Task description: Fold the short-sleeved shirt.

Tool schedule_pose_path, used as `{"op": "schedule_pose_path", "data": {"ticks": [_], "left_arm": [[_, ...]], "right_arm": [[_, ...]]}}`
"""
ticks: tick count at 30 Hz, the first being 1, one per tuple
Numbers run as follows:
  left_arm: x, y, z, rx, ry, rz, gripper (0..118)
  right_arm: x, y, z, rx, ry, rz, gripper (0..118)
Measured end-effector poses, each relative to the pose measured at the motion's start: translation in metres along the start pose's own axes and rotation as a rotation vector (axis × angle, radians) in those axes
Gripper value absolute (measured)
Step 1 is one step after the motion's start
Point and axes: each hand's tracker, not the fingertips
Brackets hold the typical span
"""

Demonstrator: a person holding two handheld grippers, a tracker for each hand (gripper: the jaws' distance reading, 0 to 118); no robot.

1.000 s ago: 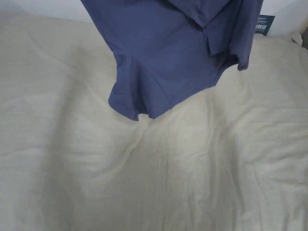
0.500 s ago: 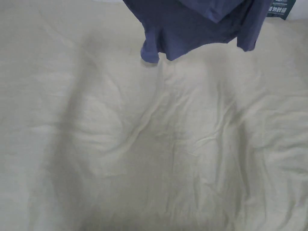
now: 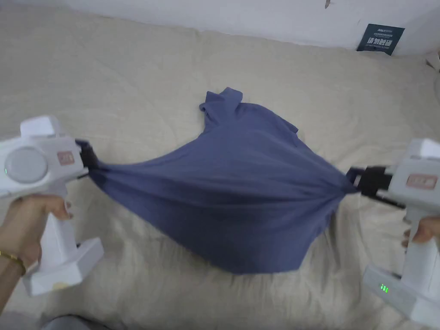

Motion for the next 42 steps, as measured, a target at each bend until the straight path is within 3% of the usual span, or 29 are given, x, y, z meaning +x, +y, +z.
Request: {"op": "schedule_pose_path", "data": {"ticks": [5,9,10,11,12,15,18,20,25,28,32,33,35,37,38,39,40,42], "left_arm": [[-0.032,-0.055,-0.007,-0.105,0.08,0.055,4],[-0.044,-0.072,-0.01,-0.139,0.11,0.08,8],[-0.043,-0.073,-0.008,-0.143,0.116,0.083,21],[-0.042,-0.072,-0.007,-0.14,0.148,0.078,42],[-0.043,-0.07,-0.005,-0.132,0.158,0.075,73],[-0.048,-0.057,0.01,-0.052,0.148,0.1,115],[-0.041,-0.035,0.038,0.083,0.139,0.04,118],[-0.025,-0.022,0.06,0.211,0.126,-0.049,118],[0.033,-0.016,0.108,0.507,0.081,-0.28,118],[0.064,-0.022,0.122,0.608,0.054,-0.4,118],[0.088,-0.032,0.127,0.638,-0.015,-0.42,118],[0.091,-0.035,0.128,0.642,-0.031,-0.422,116],[0.097,-0.042,0.126,0.648,-0.028,-0.435,97],[0.101,-0.047,0.126,0.651,-0.032,-0.446,57],[0.1,-0.049,0.123,0.649,-0.041,-0.448,39],[0.101,-0.05,0.122,0.644,-0.046,-0.447,21],[0.102,-0.051,0.122,0.637,-0.051,-0.446,11],[0.101,-0.053,0.121,0.63,-0.059,-0.432,0]], "right_arm": [[0.017,-0.069,-0.013,-0.098,-0.015,-0.094,4],[0.025,-0.093,-0.019,-0.098,-0.032,-0.116,5],[0.025,-0.096,-0.02,-0.096,-0.033,-0.117,5],[0.024,-0.096,-0.019,-0.092,-0.036,-0.118,8],[0.024,-0.094,-0.017,-0.087,-0.039,-0.116,23],[0.027,-0.085,-0.004,-0.023,-0.046,-0.09,93],[0.022,-0.065,0.024,0.129,-0.041,0.0,112],[0.012,-0.048,0.045,0.242,-0.05,0.097,118],[-0.036,-0.035,0.096,0.552,-0.079,0.264,118],[-0.056,-0.038,0.109,0.651,-0.076,0.305,118],[-0.069,-0.045,0.108,0.68,-0.076,0.312,118],[-0.068,-0.046,0.104,0.679,-0.078,0.312,118],[-0.072,-0.049,0.1,0.674,-0.086,0.313,118],[-0.074,-0.053,0.095,0.663,-0.071,0.316,116],[-0.075,-0.054,0.093,0.659,-0.06,0.317,106],[-0.076,-0.056,0.091,0.663,-0.054,0.319,82],[-0.079,-0.058,0.09,0.666,-0.054,0.322,57],[-0.081,-0.057,0.084,0.65,-0.057,0.326,3]]}}
